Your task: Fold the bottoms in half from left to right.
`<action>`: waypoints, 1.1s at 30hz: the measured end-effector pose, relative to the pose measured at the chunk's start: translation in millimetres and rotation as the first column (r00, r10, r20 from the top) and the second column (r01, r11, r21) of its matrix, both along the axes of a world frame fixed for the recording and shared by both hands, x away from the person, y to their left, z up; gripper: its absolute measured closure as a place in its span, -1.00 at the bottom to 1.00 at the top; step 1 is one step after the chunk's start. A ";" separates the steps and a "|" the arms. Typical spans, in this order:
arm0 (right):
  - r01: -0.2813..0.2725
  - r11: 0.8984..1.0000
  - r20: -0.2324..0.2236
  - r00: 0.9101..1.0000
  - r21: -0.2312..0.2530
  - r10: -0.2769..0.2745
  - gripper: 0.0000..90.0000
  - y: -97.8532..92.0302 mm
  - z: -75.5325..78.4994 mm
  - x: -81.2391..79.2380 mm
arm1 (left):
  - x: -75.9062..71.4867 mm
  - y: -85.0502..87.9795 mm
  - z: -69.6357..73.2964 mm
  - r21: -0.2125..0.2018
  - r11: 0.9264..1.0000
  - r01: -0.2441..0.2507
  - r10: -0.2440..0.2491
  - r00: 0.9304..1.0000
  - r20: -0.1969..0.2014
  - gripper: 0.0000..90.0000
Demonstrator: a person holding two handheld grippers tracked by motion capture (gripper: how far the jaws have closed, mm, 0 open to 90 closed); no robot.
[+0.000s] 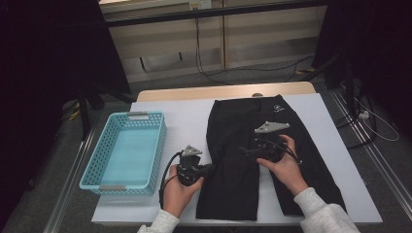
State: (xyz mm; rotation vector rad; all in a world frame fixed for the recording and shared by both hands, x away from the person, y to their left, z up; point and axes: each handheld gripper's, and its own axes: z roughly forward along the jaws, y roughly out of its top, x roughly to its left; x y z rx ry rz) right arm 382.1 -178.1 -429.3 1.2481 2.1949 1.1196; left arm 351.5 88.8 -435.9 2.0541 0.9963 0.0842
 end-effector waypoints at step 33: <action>-0.063 0.995 -0.044 0.997 0.082 0.067 -0.61 57.9 -14.8 41.4 | -4.8 -22.5 -7.8 -0.036 0.999 0.030 -0.029 0.999 0.030 0.96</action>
